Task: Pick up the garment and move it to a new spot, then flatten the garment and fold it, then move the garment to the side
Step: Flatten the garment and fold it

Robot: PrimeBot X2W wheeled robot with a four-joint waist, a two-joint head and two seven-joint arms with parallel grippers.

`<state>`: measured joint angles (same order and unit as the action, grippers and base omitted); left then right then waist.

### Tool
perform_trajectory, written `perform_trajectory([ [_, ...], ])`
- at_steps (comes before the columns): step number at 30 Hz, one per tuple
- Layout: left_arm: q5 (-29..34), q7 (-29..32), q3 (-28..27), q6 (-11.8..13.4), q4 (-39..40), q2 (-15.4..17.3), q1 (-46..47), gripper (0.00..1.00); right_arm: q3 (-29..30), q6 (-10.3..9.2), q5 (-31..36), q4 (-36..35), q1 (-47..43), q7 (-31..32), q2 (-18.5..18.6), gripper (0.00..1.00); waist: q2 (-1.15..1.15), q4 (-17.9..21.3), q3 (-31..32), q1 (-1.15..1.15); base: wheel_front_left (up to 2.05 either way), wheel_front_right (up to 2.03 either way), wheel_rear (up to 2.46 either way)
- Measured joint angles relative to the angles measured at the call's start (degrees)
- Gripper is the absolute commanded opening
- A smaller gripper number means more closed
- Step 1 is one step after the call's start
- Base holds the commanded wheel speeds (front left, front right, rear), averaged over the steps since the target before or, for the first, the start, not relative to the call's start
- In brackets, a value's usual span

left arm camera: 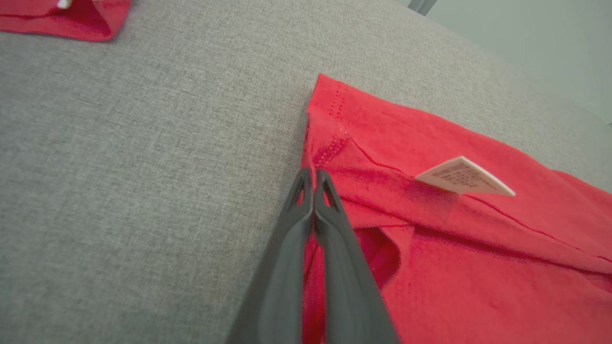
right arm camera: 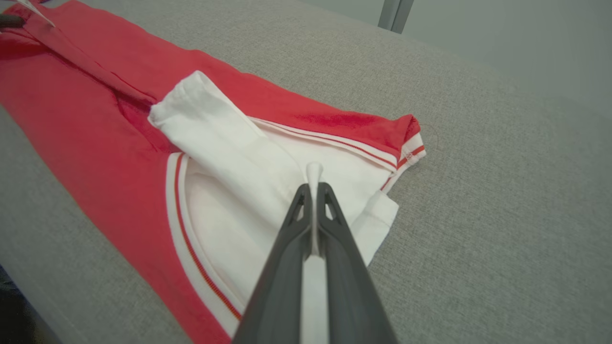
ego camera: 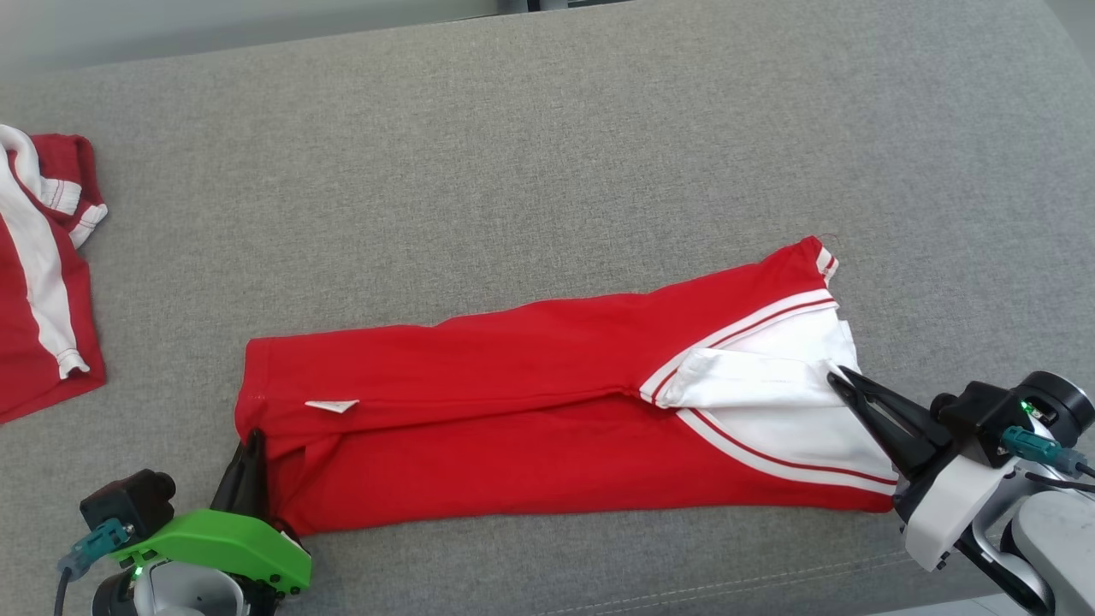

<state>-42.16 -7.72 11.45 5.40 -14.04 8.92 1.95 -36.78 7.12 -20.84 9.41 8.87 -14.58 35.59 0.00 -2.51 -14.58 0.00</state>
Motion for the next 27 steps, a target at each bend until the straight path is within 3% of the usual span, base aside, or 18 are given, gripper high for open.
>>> perform_trajectory([
  [1, 0.0, 0.21, -0.03, 0.05, -0.04, 0.07, 0.0, 0.0, 0.16, 0.0, 0.15, 0.16, -0.02, 0.0, -0.24, 0.04, 0.0, -0.01, 0.15, 0.0, 0.0, 0.0, 0.0],
  [3, 0.0, 0.65, -0.02, 0.14, -0.26, 0.18, -0.03, 0.0, 0.27, 0.0, 0.7, 0.33, -0.1, 0.0, -0.82, 0.38, 0.0, 0.0, 0.42, 0.0, 0.0, 0.0, 0.0],
  [4, 0.0, 0.85, -0.01, 0.14, -0.26, 0.19, -0.08, 0.05, 0.23, 0.0, 1.41, 0.33, -0.15, 0.0, -0.98, 0.56, 0.0, 0.01, 0.49, 0.0, 0.0, 0.0, 0.0],
  [5, 0.0, 1.13, 0.0, 0.14, -0.36, 0.18, -0.18, 0.2, 0.15, 0.0, 2.22, 0.34, -0.19, 0.0, -1.02, 1.0, 0.0, 0.01, 0.56, 0.0, 0.0, 0.0, 0.0],
  [6, 0.0, 1.16, 0.03, 0.14, -0.48, 0.18, -0.32, 0.37, 0.14, 0.0, 2.94, 0.41, -0.27, 0.0, -1.11, 1.0, 0.0, 0.03, 0.68, 0.0, 0.0, 0.0, 0.0],
  [7, 0.0, 1.48, 0.05, 0.14, -0.44, 0.18, -0.51, 0.48, 0.19, 0.0, 3.34, 0.4, -0.45, 0.0, -1.21, 1.0, 0.0, 0.06, 0.78, 0.0, 0.0, 0.0, 0.0],
  [9, 0.0, 1.93, 0.09, 0.15, -0.46, 0.18, -1.08, 0.89, 0.43, 0.0, 3.6, 0.46, -1.36, 0.0, -1.33, 1.0, 0.0, 0.12, 0.85, 0.0, 0.0, 0.0, 0.0],
  [10, 0.0, 2.18, 0.09, 0.15, -0.53, 0.19, -1.47, 1.0, 0.56, -0.01, 3.78, 0.68, -1.92, 0.0, -1.38, 1.0, 0.0, 0.15, 0.88, 0.0, 0.0, 0.0, 0.0],
  [18, 0.0, 1.42, -2.05, 0.71, 0.29, 1.01, -3.52, 1.0, 2.68, -0.38, 3.92, 1.7, -5.68, 0.0, -1.65, 1.0, 0.0, 0.49, 1.36, 0.0, 0.0, 0.0, 0.0],
  [27, 3.3, -4.21, -3.55, 0.74, 6.71, 1.57, -3.71, 1.0, 10.45, -2.2, 0.18, 0.56, -8.17, 0.0, -4.01, 1.0, 0.0, 1.17, 2.96, 0.0, 0.0, 0.0, 0.0],
])
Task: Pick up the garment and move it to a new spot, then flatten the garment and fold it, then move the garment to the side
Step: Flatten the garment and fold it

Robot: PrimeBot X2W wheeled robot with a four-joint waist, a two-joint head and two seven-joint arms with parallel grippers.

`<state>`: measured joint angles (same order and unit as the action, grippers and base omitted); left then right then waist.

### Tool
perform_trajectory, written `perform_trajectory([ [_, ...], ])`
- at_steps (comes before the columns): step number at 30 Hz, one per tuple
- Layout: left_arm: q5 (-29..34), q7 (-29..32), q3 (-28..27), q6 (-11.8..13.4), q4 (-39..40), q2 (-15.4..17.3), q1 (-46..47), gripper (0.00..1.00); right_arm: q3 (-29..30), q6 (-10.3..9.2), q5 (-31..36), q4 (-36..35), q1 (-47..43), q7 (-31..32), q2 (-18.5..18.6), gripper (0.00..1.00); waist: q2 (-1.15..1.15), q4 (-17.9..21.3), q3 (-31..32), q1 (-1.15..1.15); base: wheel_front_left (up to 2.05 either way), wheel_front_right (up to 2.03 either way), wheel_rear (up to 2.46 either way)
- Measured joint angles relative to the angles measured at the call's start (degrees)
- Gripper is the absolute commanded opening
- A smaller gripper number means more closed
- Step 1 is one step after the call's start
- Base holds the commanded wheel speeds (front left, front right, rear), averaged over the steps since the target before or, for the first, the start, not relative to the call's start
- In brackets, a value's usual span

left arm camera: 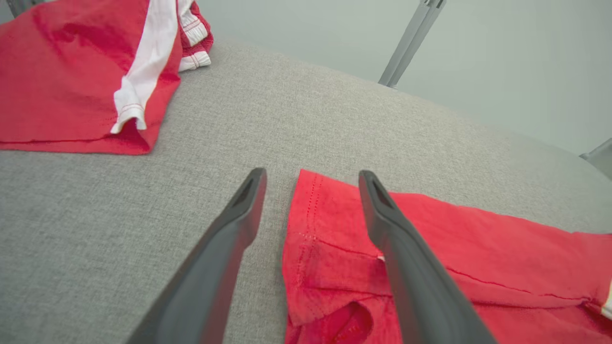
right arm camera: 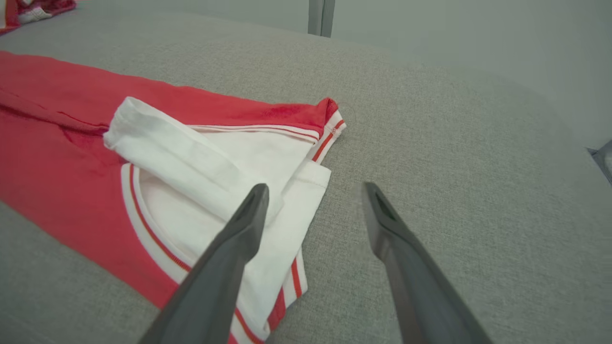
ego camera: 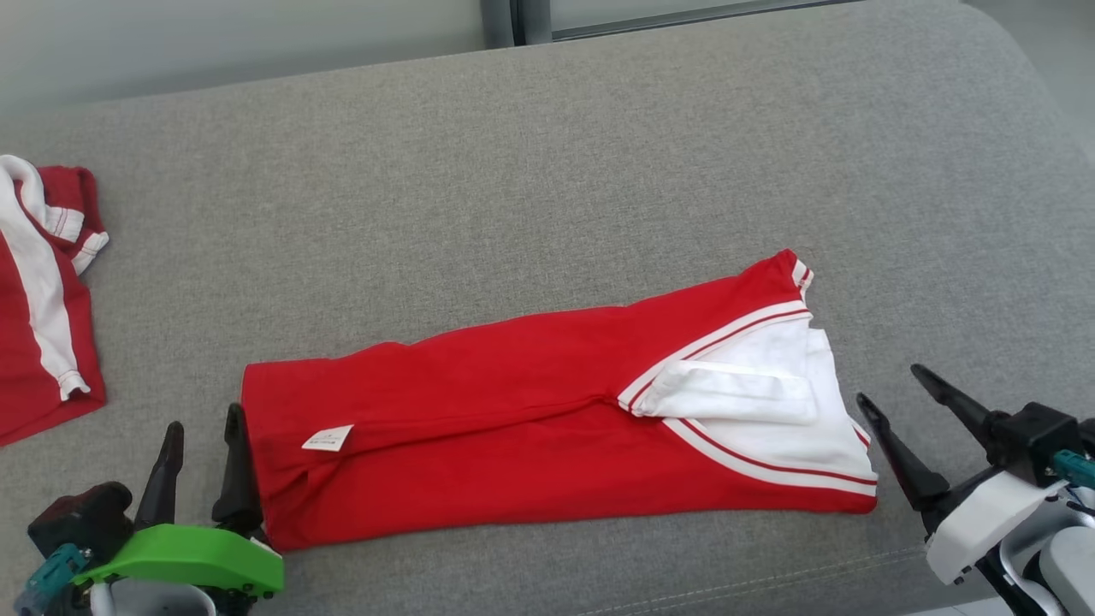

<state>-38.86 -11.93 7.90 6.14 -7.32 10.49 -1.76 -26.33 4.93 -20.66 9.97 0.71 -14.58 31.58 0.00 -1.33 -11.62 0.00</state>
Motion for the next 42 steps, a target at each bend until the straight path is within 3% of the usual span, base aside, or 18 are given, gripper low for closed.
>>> perform_trajectory([
  [8, 6.59, -1.32, 4.78, -0.01, 5.59, 0.24, 1.91, 1.0, 4.6, 0.04, -3.34, -0.71, 0.73, 0.0, -1.88, 1.0, 0.0, 1.16, 2.17, 0.0, 0.0, 0.0, 0.0],
  [14, 9.66, -1.79, 6.91, -0.01, 7.38, -0.44, 2.83, 1.0, 5.03, 0.31, -8.28, 4.58, 1.41, 0.11, -3.96, 1.0, 0.0, 1.46, 3.79, 0.0, 0.0, 0.0, 0.0],
  [22, 11.16, -1.81, 9.31, -0.01, 8.69, -2.71, 2.91, 1.0, 3.54, 1.54, -14.05, 9.76, 6.65, 7.12, -6.15, 1.0, 0.0, 0.12, 3.74, 0.0, 0.0, 0.0, 0.0],
  [33, 12.04, -1.81, 10.58, 0.0, 9.71, -3.97, 2.92, 1.0, 3.85, 1.63, -21.12, 16.52, 13.32, 16.77, -7.13, 1.0, 0.0, -3.94, 2.01, 0.0, 0.0, 0.0, 0.0],
  [42, 12.36, -1.83, 9.33, 0.46, 9.87, -4.35, 2.92, 1.0, 1.79, 2.12, -22.9, 19.92, 16.5, 22.35, -7.62, 1.0, 0.0, -6.44, 0.31, 0.0, 0.0, 0.0, 0.0],
])
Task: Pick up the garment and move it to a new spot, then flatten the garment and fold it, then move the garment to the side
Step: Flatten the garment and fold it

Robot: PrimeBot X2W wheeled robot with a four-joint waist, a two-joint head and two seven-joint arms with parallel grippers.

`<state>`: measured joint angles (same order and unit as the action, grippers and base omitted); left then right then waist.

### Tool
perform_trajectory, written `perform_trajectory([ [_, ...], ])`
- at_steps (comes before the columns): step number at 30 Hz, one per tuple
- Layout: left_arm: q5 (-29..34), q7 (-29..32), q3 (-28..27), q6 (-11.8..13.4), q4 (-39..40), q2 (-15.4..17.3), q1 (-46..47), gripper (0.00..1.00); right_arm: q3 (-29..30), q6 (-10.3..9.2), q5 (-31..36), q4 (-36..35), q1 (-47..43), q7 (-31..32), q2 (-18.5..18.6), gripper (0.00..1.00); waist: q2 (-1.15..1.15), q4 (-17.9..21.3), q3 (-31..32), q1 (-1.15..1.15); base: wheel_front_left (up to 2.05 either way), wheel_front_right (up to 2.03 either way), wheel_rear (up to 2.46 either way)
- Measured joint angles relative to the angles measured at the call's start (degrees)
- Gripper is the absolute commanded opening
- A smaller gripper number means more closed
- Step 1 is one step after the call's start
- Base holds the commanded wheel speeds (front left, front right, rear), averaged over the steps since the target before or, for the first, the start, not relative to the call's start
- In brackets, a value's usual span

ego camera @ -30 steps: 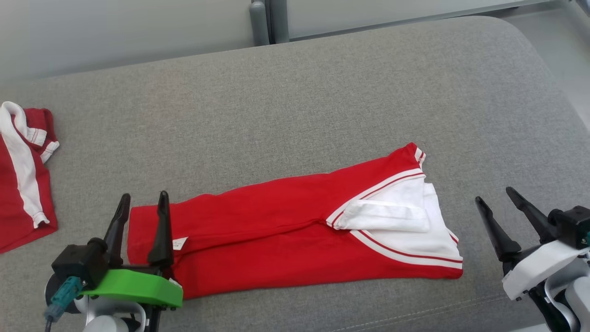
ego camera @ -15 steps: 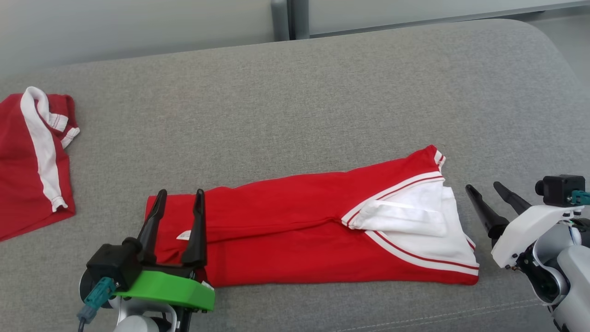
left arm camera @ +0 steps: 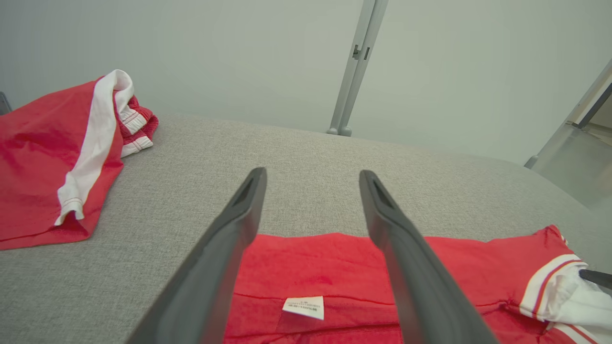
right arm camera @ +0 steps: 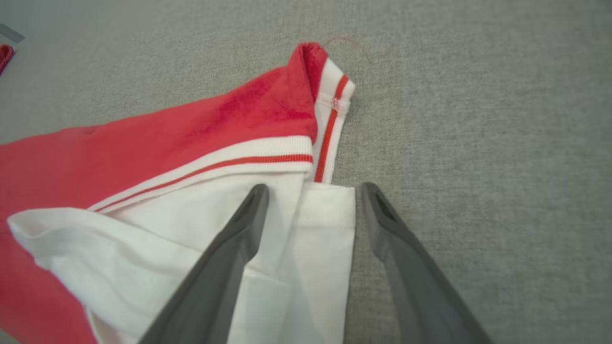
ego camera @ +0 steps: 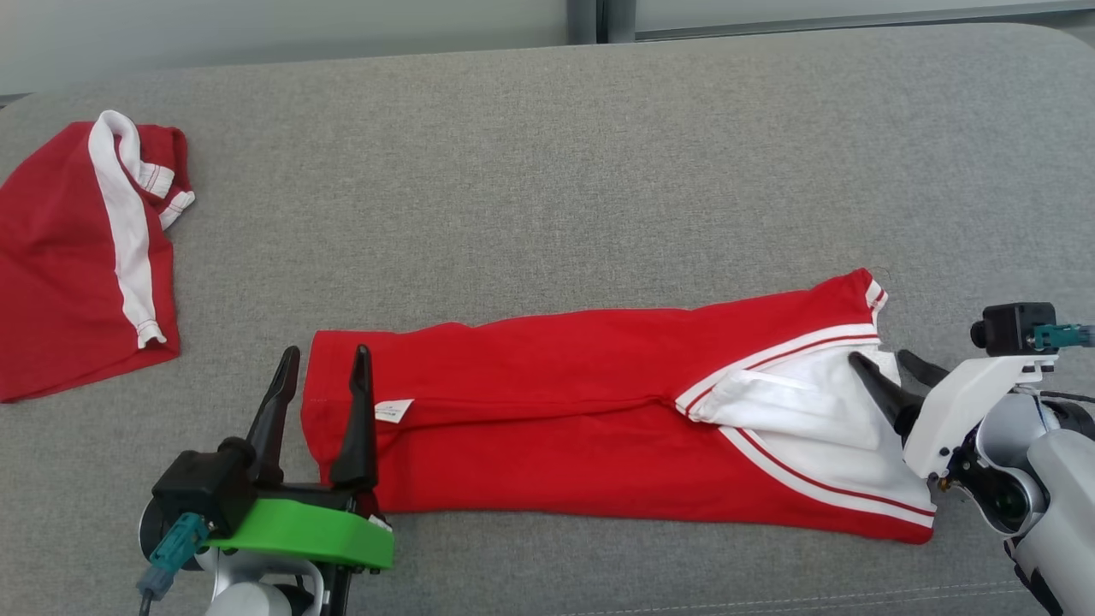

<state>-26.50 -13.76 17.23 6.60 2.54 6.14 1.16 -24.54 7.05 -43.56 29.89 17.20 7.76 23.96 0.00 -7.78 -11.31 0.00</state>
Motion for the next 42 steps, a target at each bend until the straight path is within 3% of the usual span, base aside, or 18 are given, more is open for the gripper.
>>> perform_trajectory([
  [9, 0.0, -0.18, -0.13, 0.03, 0.05, -0.37, 0.0, 1.0, -2.09, 0.01, -2.55, 1.86, 1.66, 3.65, -0.2, 1.0, 0.0, 0.03, -0.43, 0.0, 0.0, 0.0, 0.0],
  [11, 0.0, -0.18, -0.13, 0.03, 0.05, -0.45, 0.0, 1.0, -3.26, 0.0, -3.32, 1.46, 2.11, 4.37, -0.43, 0.44, 0.0, 0.04, -0.43, 0.0, 0.0, 0.0, 0.0],
  [15, 0.0, -0.18, -0.13, 0.03, 0.04, -0.8, -0.01, 1.0, -6.02, 0.0, -5.09, 0.05, 2.68, 5.92, -1.1, 0.22, 0.0, 0.0, -0.4, 0.0, 0.0, 0.0, 0.0],
  [17, 0.0, -0.18, -0.13, 0.04, 0.01, -0.91, -0.01, 1.0, -6.68, 0.01, -5.26, -0.12, 2.98, 5.92, -1.31, 0.0, 0.0, -0.03, -0.33, 0.0, 0.0, 0.0, 0.0],
  [30, 0.0, -0.44, -1.41, 0.05, -0.38, -1.04, -0.74, 1.0, -8.51, 0.02, -5.95, -1.14, 5.83, 4.8, 2.09, 0.0, 0.0, 1.16, 1.58, 0.0, 0.0, 0.0, 0.0],
  [42, 0.08, -0.45, -2.34, 0.08, 0.62, -0.94, -1.58, 1.0, -7.6, 0.08, -6.1, -1.29, 8.38, 4.56, 11.02, 0.0, 0.0, 5.1, 2.56, 0.0, 0.0, 0.0, 0.0],
])
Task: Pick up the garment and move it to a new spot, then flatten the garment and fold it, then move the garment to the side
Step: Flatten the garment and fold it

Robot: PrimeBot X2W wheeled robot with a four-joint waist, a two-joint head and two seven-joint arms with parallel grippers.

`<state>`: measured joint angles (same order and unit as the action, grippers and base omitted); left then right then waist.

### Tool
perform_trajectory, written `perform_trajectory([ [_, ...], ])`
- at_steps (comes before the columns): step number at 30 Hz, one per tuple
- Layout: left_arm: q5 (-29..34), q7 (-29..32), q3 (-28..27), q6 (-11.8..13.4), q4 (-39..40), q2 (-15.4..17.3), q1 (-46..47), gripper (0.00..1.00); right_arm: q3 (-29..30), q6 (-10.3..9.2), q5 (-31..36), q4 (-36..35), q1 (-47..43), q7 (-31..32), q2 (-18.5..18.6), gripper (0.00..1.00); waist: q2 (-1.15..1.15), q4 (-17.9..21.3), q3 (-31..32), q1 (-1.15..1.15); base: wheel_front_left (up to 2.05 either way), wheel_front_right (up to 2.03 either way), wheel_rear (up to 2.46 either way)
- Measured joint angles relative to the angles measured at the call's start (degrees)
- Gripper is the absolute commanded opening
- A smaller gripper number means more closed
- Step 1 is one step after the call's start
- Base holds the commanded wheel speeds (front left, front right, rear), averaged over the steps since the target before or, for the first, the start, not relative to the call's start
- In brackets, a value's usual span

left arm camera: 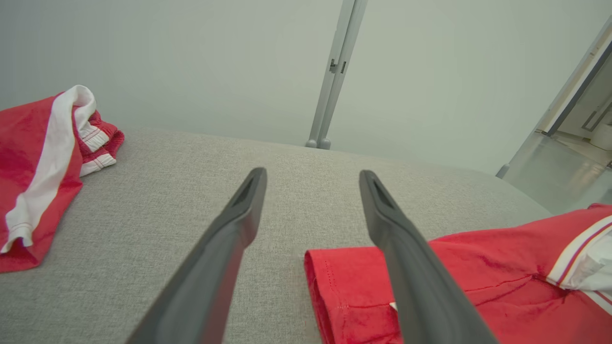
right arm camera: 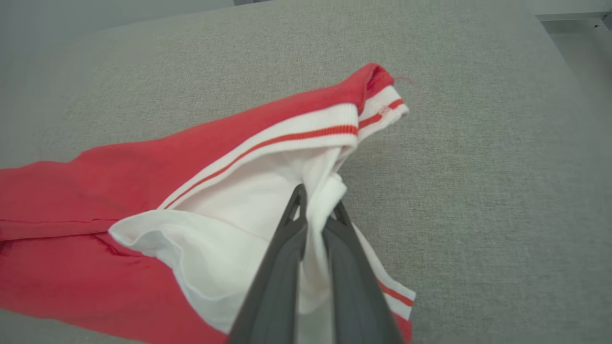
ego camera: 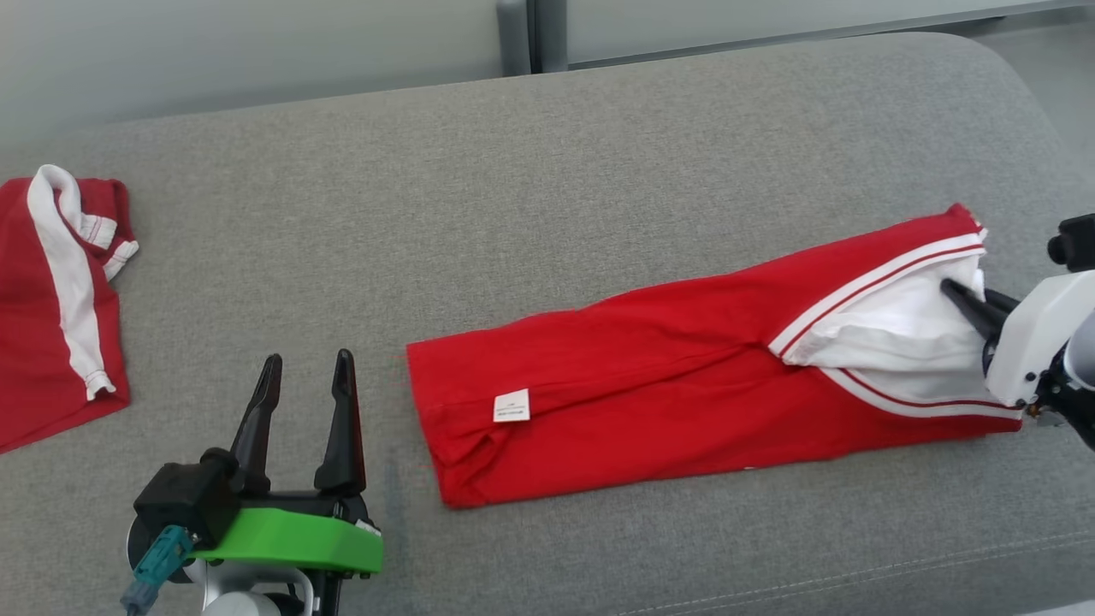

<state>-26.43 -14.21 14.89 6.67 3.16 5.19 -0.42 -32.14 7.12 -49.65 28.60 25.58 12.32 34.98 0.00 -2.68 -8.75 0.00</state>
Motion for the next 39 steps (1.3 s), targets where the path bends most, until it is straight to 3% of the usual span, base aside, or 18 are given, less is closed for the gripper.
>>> perform_trajectory([
  [4, 0.03, 0.02, 0.02, 0.0, 0.8, 0.01, -0.03, 1.0, 0.2, 0.0, -0.27, 0.03, 0.34, 0.18, 2.65, 0.0, 0.0, 1.31, -0.08, 0.0, 0.0, 0.0, 0.0],
  [8, 0.37, 0.03, 0.03, 0.0, 1.12, 0.02, -0.04, 1.0, -1.08, 0.0, -0.26, -1.51, 1.37, 0.35, 2.81, 0.0, 0.0, 2.32, -0.31, 0.0, 0.0, 0.0, 0.0],
  [25, 0.42, 0.55, 1.75, 0.15, 0.86, -0.12, 0.1, 1.0, -18.51, 0.0, 0.74, -19.28, 5.11, 0.49, -2.71, 0.0, 0.0, 1.47, 0.36, 0.0, 0.0, 0.0, 0.0],
  [39, 0.0, 0.54, 2.5, 0.11, -0.34, -0.67, 0.21, 1.0, -24.74, 0.0, 0.88, -16.99, 9.84, 1.11, -10.6, 0.0, 0.0, -1.24, 1.56, 0.0, 0.0, 0.0, 0.0],
])
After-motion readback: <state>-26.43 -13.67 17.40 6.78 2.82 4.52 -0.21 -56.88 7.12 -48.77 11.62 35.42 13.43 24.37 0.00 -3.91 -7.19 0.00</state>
